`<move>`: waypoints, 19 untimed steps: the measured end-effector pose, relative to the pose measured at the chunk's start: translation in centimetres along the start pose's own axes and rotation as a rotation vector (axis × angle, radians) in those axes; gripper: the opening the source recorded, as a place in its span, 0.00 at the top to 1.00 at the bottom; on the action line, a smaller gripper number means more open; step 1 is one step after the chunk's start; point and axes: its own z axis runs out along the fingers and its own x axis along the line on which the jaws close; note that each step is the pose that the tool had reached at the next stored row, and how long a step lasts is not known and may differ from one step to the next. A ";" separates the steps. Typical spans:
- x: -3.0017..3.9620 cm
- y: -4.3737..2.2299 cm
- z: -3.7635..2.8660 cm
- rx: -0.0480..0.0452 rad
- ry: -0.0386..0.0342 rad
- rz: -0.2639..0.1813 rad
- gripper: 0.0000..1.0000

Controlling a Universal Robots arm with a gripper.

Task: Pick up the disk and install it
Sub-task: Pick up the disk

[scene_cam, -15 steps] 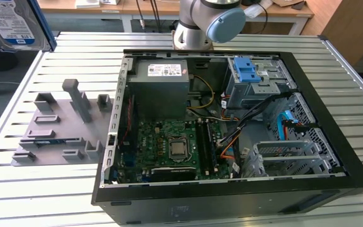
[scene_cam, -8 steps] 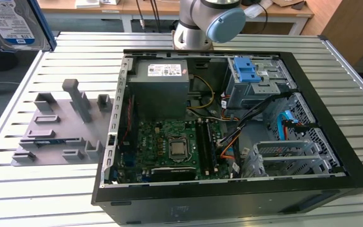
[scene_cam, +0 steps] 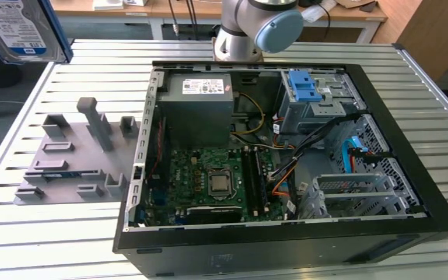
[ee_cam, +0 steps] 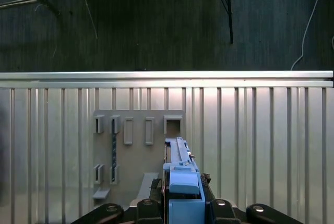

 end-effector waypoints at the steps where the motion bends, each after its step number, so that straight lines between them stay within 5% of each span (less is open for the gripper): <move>1: 0.00 -0.10 0.00 0.0000 0.0000 0.000 0.64; 19: 0.52 -0.60 0.01 0.0002 -0.0001 -0.011 0.64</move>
